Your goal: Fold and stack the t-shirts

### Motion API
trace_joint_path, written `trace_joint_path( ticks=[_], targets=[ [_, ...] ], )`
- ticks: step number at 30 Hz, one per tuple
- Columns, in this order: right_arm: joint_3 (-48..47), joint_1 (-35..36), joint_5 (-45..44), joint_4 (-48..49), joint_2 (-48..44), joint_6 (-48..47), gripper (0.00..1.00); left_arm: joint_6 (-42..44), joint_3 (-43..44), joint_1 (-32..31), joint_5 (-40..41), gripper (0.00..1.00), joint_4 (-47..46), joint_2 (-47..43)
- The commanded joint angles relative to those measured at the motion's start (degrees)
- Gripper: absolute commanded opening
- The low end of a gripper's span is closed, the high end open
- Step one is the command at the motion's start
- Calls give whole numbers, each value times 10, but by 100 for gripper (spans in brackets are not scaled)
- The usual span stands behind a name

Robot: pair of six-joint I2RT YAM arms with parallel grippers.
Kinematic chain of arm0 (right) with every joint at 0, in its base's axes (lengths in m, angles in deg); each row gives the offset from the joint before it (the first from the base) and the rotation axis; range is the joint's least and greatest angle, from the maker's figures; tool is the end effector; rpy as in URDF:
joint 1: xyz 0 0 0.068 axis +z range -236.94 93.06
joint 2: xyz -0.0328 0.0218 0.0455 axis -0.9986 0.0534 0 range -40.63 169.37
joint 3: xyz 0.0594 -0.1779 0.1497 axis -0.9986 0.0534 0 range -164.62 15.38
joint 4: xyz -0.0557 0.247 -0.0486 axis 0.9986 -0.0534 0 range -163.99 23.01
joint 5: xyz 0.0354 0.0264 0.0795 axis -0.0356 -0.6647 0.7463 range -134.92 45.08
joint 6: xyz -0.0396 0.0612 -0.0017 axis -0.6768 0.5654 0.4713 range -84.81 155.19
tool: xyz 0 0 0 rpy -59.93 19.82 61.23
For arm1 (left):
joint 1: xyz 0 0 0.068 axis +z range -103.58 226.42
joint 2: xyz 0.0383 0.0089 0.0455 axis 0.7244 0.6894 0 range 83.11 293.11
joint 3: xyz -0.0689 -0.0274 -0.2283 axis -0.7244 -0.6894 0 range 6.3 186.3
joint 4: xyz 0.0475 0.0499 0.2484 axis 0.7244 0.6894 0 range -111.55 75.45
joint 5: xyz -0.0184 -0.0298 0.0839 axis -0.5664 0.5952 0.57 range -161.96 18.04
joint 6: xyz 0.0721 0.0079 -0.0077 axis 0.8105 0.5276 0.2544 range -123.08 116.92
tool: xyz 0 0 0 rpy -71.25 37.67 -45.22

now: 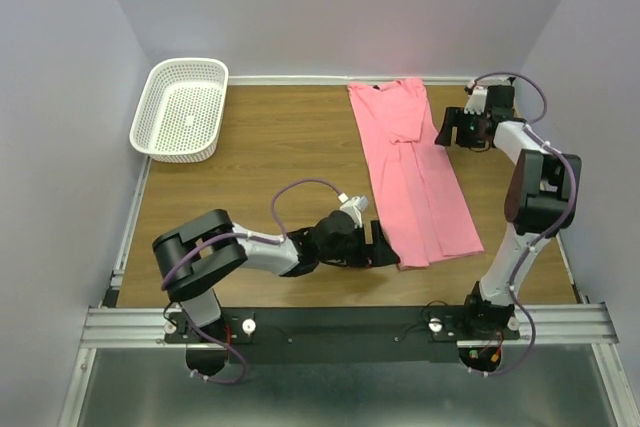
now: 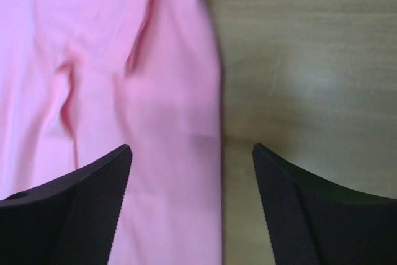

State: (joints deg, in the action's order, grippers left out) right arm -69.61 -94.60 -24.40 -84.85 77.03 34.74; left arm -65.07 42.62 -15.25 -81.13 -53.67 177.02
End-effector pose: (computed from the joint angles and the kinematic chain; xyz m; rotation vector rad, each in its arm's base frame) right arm 0.4440 -0.0383 0.1365 -0.0045 2.4122 0.3734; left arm 0.1512 -0.3007 0.1139 0.1130 2.3674 -1.4067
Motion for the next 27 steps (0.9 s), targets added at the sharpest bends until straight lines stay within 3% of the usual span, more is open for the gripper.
trace_joint_path(
  ticks=[1, 6, 11, 14, 15, 16, 19, 20, 21, 22, 24, 27],
  targets=[
    [115, -4, 72, -9, -158, -155, 88, -80, 18, -20, 42, 88, -34, 48],
    [211, -4, 104, -8, -264, -170, 89, -89, 42, -28, 32, 88, -9, 97],
    [241, -4, 126, -9, -318, -157, 89, -102, 100, -28, 35, 80, 24, 151],
    [249, -5, 124, -9, -333, -152, 89, -109, 124, -28, 37, 70, 57, 176],
    [250, -5, 124, -9, -336, -150, 89, -109, 126, -28, 38, 57, 64, 181],
    [251, -5, 126, -9, -340, -150, 89, -114, 126, -27, 37, 53, 78, 184],
    [253, -6, 133, -9, -348, -146, 89, -104, 124, -28, 50, 51, 108, 178],
    [253, -6, 134, -9, -349, -145, 89, -98, 125, -26, 56, 43, 117, 177],
    [253, -7, 137, -9, -350, -141, 89, -88, 127, -25, 64, 28, 126, 176],
    [254, -7, 139, -9, -351, -141, 89, -81, 128, -22, 65, 22, 139, 175],
    [256, -8, 140, -9, -355, -142, 89, -73, 126, -21, 71, 10, 149, 169],
    [261, -10, 141, -9, -362, -143, 89, -59, 114, -18, 87, 4, 180, 143]
  ],
)
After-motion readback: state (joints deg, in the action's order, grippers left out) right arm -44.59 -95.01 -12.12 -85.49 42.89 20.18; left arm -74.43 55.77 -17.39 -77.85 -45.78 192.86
